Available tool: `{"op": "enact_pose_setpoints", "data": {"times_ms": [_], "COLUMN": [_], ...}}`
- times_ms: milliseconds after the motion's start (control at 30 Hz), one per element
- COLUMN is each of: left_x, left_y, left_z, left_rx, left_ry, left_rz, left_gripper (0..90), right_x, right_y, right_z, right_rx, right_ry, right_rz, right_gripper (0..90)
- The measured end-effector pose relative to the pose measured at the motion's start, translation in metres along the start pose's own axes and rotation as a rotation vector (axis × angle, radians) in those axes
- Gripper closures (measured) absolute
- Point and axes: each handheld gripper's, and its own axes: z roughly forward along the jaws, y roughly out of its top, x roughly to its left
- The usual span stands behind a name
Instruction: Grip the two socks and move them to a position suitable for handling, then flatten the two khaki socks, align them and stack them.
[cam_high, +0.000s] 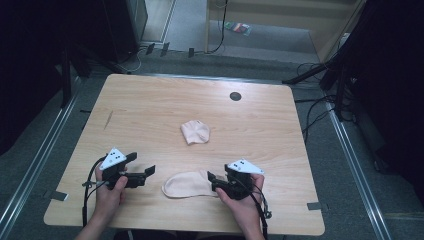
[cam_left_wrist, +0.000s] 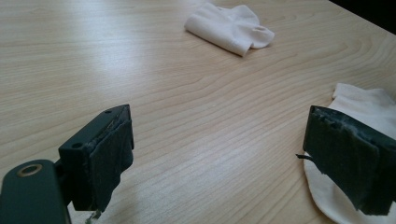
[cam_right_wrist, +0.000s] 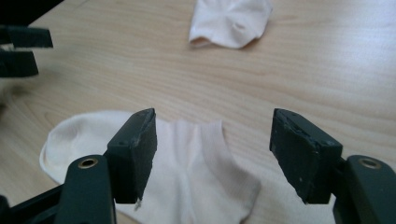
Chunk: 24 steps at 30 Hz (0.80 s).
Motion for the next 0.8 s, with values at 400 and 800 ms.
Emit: {"op": "enact_pose_setpoints", "data": {"times_ms": [400, 800], "left_x": [0.001, 0.002], "left_y": [-0.003, -0.002], "left_z": [0.004, 0.006], "left_rx": [0.011, 0.017], "left_ry": [0.020, 0.028], "left_rz": [-0.015, -0.019], "left_gripper": [9.7, 13.0], "right_x": [0.001, -0.025], "right_y": [0.047, 0.088], "right_z": [0.011, 0.088], "right_rx": [-0.049, 0.042], "right_ry": [-0.016, -0.086], "right_rz": [-0.029, -0.053], "right_gripper": [46.9, 63.5]}}
